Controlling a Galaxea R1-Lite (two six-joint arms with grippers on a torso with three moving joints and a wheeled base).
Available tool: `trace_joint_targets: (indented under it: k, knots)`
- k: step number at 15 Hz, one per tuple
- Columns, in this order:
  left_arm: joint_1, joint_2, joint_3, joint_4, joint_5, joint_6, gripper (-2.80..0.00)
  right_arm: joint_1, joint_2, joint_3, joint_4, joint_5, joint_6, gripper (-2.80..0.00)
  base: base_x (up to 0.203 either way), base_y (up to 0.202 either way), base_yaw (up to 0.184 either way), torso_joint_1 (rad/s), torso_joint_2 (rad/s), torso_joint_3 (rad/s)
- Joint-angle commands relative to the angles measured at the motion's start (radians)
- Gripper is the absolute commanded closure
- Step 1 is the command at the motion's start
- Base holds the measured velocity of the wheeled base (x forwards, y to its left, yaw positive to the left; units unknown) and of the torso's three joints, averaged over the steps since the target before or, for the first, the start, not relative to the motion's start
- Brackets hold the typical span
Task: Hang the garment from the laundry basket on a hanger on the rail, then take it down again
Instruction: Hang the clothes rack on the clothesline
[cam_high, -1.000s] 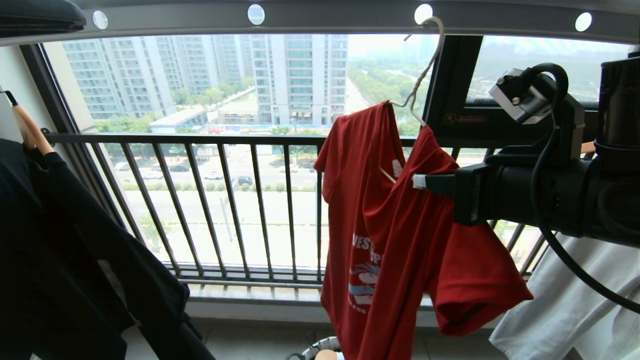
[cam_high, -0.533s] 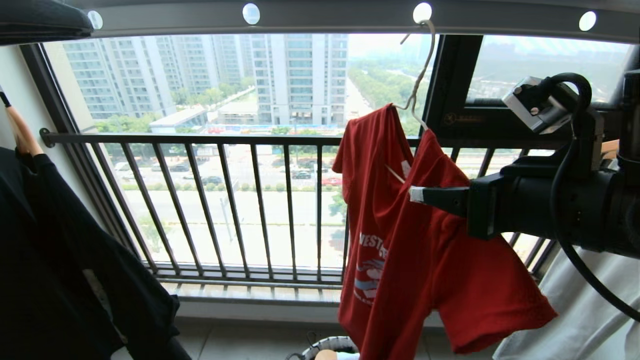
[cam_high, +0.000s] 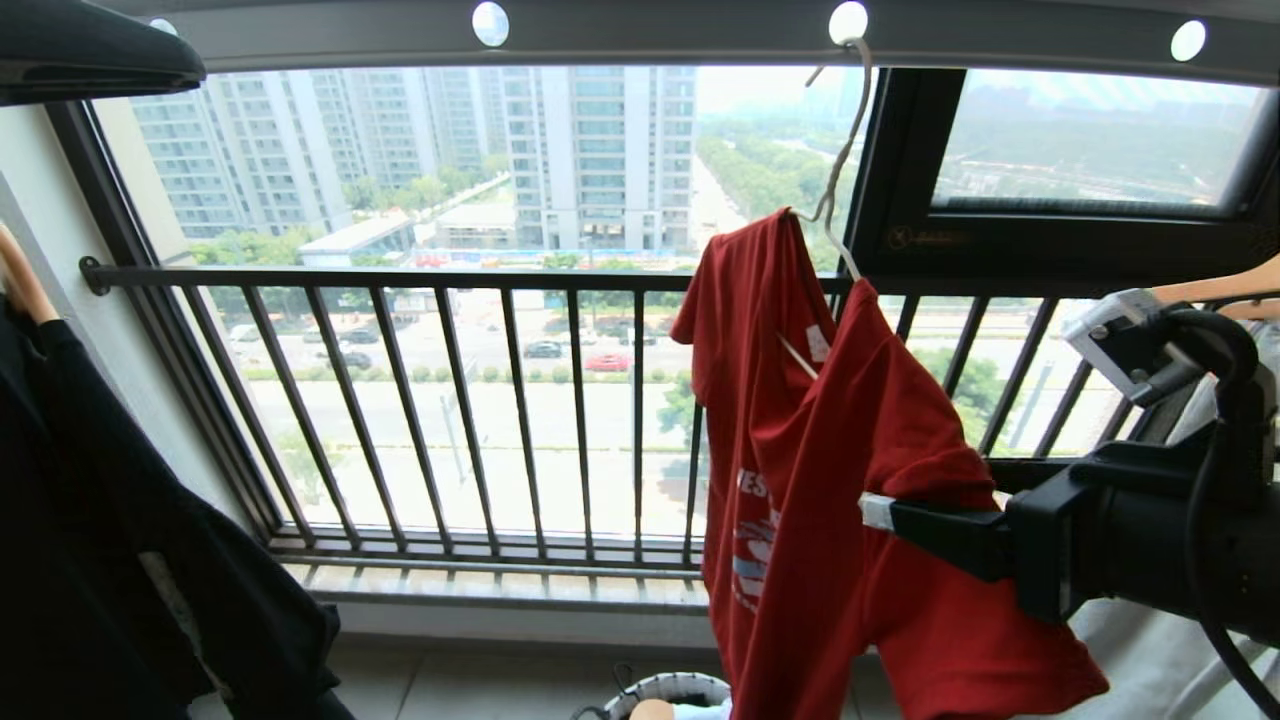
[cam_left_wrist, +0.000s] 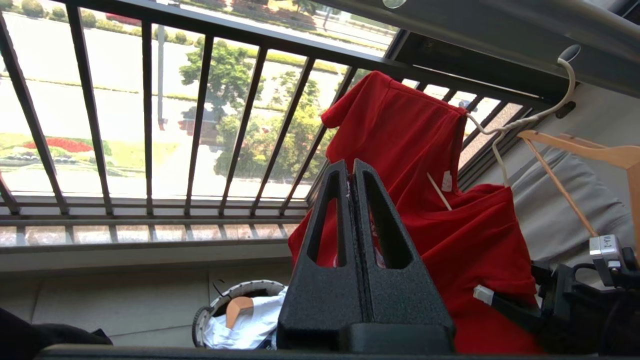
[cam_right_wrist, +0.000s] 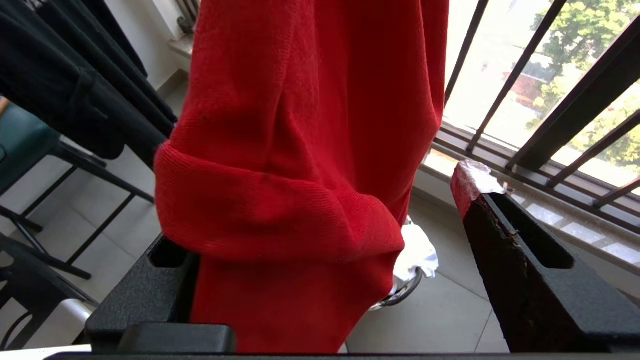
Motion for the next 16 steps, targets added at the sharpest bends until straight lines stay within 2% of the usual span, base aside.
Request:
trace_joint_targets:
  k: [1,8,11,12,16]
  knots:
    - [0.0,0.001,0.0,0.003,0.002,-0.002,0.0,0.002,-0.021,0.054,0.0,0.002,0.002,-2.8,0.0,0.0,0.0,0.0,0.0,0.0]
    - [0.0,0.001,0.0,0.003,0.002,-0.002,0.0,0.002,-0.015,0.176,-0.001,0.006,0.005,-2.8,0.0,0.0,0.0,0.0,0.0,0.0]
    - [0.0,0.0,0.001,0.003,0.002,-0.002,0.0,0.002,-0.02,0.181,-0.005,0.006,0.003,-2.8,0.0,0.0,0.0,0.0,0.0,0.0]
    - [0.0,0.0,0.0,0.003,0.002,-0.002,0.0,0.002,-0.021,0.182,-0.005,0.006,0.003,0.0,0.0,0.0,0.0,0.0,0.0,0.0]
    - [0.0,-0.005,0.001,0.003,0.002,-0.002,0.0,0.002,-0.026,0.187,-0.003,0.004,0.003,0.0,0.0,0.0,0.0,0.0,0.0,0.0]
